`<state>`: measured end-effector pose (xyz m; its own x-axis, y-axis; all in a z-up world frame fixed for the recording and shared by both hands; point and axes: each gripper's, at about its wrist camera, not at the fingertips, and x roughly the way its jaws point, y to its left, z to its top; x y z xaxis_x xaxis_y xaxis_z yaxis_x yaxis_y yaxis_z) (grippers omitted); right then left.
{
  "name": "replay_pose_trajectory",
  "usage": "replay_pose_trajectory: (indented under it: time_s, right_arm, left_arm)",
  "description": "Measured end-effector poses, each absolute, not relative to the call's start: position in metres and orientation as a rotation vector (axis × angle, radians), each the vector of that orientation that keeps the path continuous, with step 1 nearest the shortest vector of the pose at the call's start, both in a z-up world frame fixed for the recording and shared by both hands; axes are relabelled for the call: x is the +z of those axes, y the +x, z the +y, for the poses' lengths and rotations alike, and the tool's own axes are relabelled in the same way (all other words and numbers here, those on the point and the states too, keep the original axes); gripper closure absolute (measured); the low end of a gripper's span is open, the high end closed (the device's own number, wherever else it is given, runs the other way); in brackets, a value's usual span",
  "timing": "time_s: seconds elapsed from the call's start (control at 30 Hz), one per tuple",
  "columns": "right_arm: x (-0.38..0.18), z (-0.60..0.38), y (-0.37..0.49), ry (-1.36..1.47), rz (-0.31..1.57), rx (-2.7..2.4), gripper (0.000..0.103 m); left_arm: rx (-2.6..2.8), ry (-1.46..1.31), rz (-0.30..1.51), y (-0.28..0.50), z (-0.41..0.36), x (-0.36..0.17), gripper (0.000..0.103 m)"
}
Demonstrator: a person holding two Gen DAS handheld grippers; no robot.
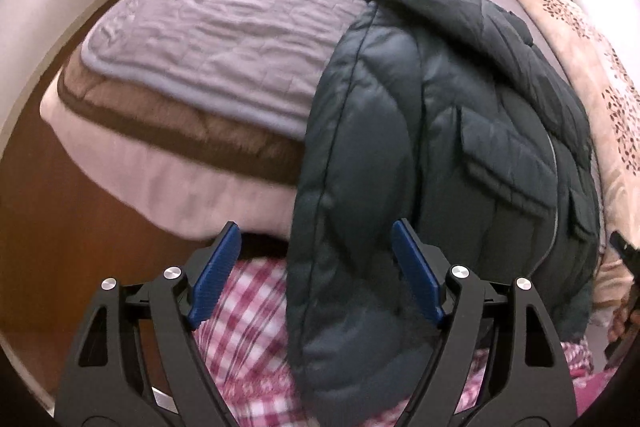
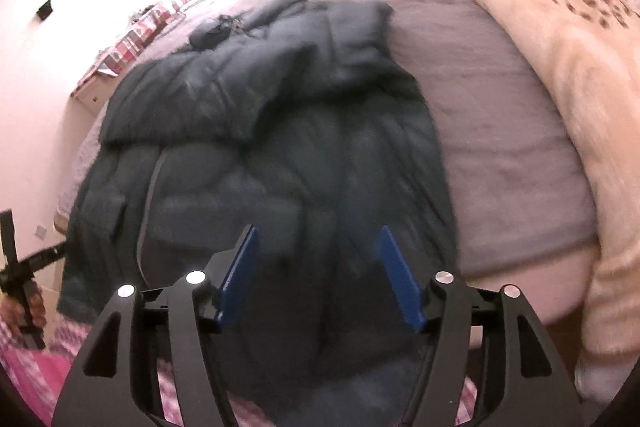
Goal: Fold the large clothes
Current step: 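Close both grippers on the jacket hem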
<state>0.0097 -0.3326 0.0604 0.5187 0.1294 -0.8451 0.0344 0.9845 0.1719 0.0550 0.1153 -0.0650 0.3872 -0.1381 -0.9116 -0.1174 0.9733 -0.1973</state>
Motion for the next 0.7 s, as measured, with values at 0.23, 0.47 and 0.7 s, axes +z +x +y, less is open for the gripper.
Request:
replay_pose_trajectory:
  time_s: [0.23, 0.47, 0.7]
  right_arm:
    - [0.042, -0.347, -0.029, 0.197, 1.107, 0.040, 0.032]
    - [0.041, -0.364, -0.048, 0.246, 1.111, 0.018, 0.031]
    - [0.038, -0.382, -0.066, 0.342, 1.132, 0.002, 0.028]
  left_arm:
    - [-0.052, -0.259, 1.235, 0.030, 0.112, -0.080, 0.026]
    - [-0.131, -0.269, 1.249, 0.021, 0.103, -0.085, 0.026]
    - [-0.150, -0.297, 1.253, 0.020, 0.105, -0.092, 0.029]
